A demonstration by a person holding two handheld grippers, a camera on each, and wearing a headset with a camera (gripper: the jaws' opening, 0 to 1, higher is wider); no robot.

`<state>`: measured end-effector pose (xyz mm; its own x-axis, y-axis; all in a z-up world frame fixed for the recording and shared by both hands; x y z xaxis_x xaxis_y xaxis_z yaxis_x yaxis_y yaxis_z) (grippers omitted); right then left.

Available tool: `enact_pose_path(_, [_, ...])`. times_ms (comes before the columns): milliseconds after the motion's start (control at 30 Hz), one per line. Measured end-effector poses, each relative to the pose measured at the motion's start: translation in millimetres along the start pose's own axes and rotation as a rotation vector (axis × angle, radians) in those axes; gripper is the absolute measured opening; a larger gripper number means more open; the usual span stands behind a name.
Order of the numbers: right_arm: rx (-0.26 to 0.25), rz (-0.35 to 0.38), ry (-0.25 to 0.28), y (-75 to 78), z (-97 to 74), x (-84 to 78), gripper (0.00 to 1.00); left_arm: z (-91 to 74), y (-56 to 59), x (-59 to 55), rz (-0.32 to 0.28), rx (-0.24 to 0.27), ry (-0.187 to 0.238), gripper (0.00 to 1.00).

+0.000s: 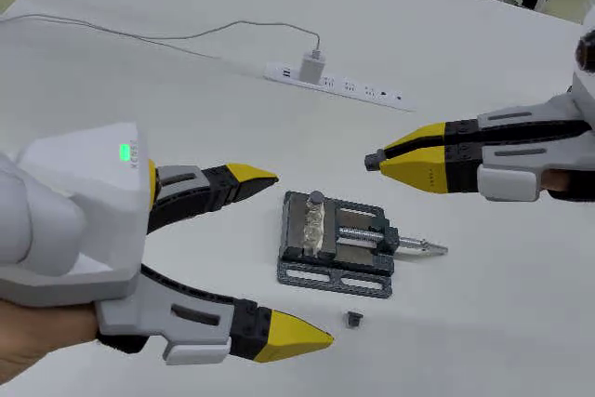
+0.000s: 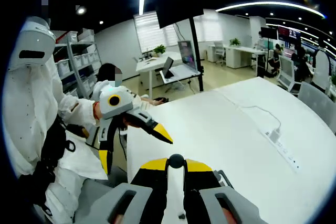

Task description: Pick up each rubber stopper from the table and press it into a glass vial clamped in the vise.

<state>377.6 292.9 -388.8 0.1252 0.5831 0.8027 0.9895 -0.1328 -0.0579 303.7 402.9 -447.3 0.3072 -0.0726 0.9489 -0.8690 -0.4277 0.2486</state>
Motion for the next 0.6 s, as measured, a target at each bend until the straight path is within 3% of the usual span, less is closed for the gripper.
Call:
enact_pose_path(67, [0.003,-0.002,-0.020,5.0,5.6,-1.8,0.05,1.0,-0.9,-3.3,0.013,0.002,-0.006,0.88])
enact_pose_path(167, [0.005,-0.038,-0.103,18.5,15.8,-11.7,0.05,2.9,-5.7,-9.3,0.016,0.017,-0.011,0.94])
enact_pose_path(233, [0.016,-0.039,-0.121,22.1,22.1,-14.2,0.05,2.8,-8.0,-11.6,0.014,0.023,-0.011,0.95])
enact_pose_path(333, [0.028,-0.062,-0.182,29.9,32.9,-22.0,0.05,3.0,-11.7,-14.2,0.007,0.035,0.005,0.99])
enact_pose_path(600, [0.045,-0.196,-0.392,45.7,63.5,-48.6,0.05,4.6,-15.6,-27.5,0.024,0.040,-0.023,0.99])
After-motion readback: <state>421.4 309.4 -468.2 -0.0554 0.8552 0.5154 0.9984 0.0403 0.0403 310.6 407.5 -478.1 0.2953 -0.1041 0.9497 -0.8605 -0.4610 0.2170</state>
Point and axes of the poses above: the centre of the closed fingertips' face, and the gripper's own axes: z roughly forward along the fingers, y roughly to its right, x roughly out of its top, the point moved 5 cm from there along -z, roughly backward along the fingers, and after that the axes turned 8 degrees about -z, right-handed, at the moved point
